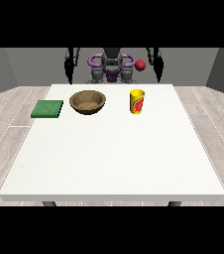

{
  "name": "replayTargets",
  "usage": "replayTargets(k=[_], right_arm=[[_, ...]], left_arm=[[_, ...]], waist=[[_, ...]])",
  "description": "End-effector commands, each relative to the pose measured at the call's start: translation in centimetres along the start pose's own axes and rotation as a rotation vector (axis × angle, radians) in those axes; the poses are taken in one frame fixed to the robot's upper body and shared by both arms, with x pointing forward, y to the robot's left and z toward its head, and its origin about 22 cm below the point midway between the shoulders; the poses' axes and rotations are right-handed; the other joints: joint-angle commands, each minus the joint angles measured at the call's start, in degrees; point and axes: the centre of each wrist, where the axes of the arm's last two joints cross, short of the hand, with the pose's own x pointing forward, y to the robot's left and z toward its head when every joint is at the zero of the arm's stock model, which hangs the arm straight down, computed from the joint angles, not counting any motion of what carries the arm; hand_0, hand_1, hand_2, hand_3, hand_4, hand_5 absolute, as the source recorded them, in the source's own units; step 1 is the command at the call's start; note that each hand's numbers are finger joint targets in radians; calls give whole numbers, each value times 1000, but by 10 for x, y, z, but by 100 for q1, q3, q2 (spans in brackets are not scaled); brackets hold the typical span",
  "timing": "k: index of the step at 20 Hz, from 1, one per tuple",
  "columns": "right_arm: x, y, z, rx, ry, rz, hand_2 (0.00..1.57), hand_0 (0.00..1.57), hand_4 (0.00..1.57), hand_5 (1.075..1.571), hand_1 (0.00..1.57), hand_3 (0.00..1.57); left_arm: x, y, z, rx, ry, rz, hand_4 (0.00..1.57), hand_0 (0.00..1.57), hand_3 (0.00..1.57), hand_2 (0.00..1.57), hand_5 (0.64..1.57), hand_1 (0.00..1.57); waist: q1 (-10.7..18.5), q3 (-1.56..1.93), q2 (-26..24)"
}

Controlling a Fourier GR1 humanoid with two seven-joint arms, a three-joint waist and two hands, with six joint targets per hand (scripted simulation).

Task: Pick the cup and pour the ball into the bowl, then pick the bowl and place it on the pad

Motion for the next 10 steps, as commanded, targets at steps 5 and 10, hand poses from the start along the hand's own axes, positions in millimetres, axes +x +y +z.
replayTargets(k=[5, 10], right_arm=[[27, -12, 0, -13, -18, 38, 0, 0, 0, 1568, 0, 0], [-4, -32, 24, -132, 6, -87, 0, 0, 0, 1566, 0, 0]], left_arm=[[30, 10, -3, -18, -33, -35, 0, 0, 0, 0, 1524, 0], [33, -56, 39, -145, -27, 307, 0, 0, 0, 0, 1536, 0]], waist=[[-60, -25, -1517], [259, -41, -1977]])
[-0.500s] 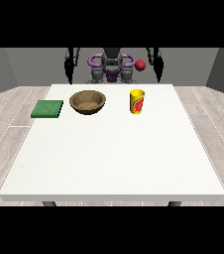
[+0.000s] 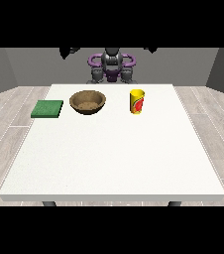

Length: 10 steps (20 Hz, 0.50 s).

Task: Pick the cup and pour the ball into the bowl, then pick the bowl and place it on the pad

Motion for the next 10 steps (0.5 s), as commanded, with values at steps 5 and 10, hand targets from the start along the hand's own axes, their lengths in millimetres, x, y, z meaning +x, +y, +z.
replayTargets(k=[5, 10], right_arm=[[14, -9, -3, -54, -147, -62, 0, 0, 0, 1566, 0, 0], [26, -15, -29, 21, -205, -24, 0, 0, 0, 1563, 0, 0]], left_arm=[[18, -36, 27, -49, -157, 50, 0, 0, 0, 0, 1490, 0], [37, -20, -11, -43, -243, -59, 0, 0, 0, 0, 1402, 0]], waist=[[65, -12, 628], [2, -11, 1327]])
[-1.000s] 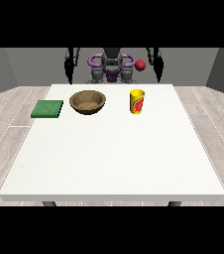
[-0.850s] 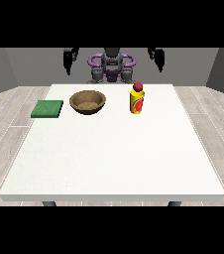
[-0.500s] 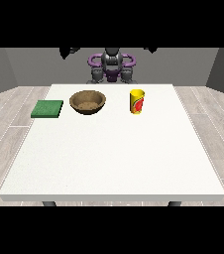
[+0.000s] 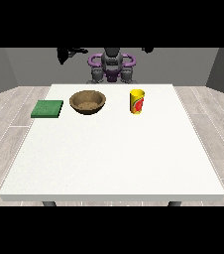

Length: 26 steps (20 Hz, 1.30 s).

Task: Pick the cup and pour the ball into the bowl, then pick the bowl and place it on the pad

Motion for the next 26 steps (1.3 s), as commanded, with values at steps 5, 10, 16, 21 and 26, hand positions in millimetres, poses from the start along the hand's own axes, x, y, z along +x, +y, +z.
replayTargets(k=[5, 10, 16, 21, 26], right_arm=[[14, 3, -38, 77, -153, -1, 0, 0, 0, 1564, 0, 0], [12, 15, -45, 150, -214, -5, 0, 0, 0, 1560, 0, 0], [19, -23, -69, 117, -214, 12, 0, 0, 0, 1561, 0, 0], [5, -51, -64, 93, -221, 2, 0, 0, 0, 1563, 0, 0], [3, -70, -76, 67, -235, 1, 0, 0, 0, 1563, 0, 0]], left_arm=[[1, 34, -48, 14, -160, -133, 0, 0, 0, 0, 1317, 0], [-4, 58, -84, 80, -208, -176, 0, 0, 0, 0, 1255, 0], [-30, 62, -99, 77, -168, -195, 0, 0, 0, 0, 1245, 0], [-68, 57, -86, 111, -206, -217, 0, 0, 0, 0, 1239, 0], [-77, 61, -100, 101, -218, -198, 0, 0, 0, 0, 1249, 0]], waist=[[-197, -3, 1283], [-621, -4, 1819], [-625, -3, 1679], [-664, -3, 1762], [-542, -3, 1946]])
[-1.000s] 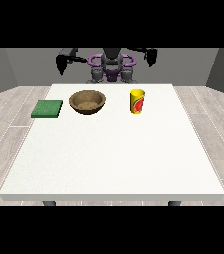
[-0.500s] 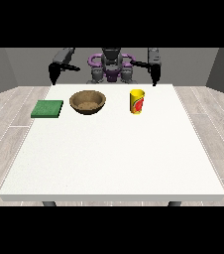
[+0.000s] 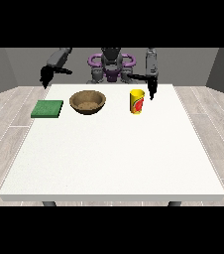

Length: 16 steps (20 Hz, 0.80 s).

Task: Pick the cup and pour the ball into the bowl, then pick the bowl and place it on the pad

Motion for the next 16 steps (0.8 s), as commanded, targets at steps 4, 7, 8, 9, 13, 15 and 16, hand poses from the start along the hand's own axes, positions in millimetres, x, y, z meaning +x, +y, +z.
replayTargets(k=[4, 7, 8, 9, 13, 15, 16], right_arm=[[-3, -10, -10, 3, -46, -19, 0, 0, 0, 1559, 0, 0], [-4, -20, -4, 24, -56, -6, 0, 0, 0, 1558, 0, 0], [-14, -29, 8, 11, -43, -26, 0, 0, 0, 1558, 0, 0], [-4, -17, -1, 34, -11, -16, 0, 0, 0, 1558, 0, 0], [18, -33, -21, 33, -74, -18, 0, 0, 0, 1561, 0, 0], [8, -26, -20, 38, -95, -24, 0, 0, 0, 1563, 0, 0], [24, -26, -31, 73, -114, -22, 0, 0, 0, 1558, 0, 0]], left_arm=[[-29, -6, 1, 25, -45, 5, 0, 0, 0, 0, 1271, 0], [-39, -5, -1, 50, -53, 4, 0, 0, 0, 0, 1254, 0], [-46, 1, 13, 28, -20, 3, 0, 0, 0, 0, 1245, 0], [-45, 12, -4, 55, 12, -9, 0, 0, 0, 0, 1229, 0], [-51, 19, 4, 91, -42, -166, 474, 1240, 1571, 1571, 1442, 1240], [-47, 15, 1, 93, -81, -379, 805, 1294, 1571, 1571, 1513, 1294], [-46, 22, -6, 119, -86, -406, 811, 1305, 1571, 1571, 1515, 1305]], waist=[[-55, -1, 436], [-193, -1, 440], [-84, 0, 284], [-252, -2, 179], [-356, -2, 490], [-439, 10, 642], [-607, 0, 678]])
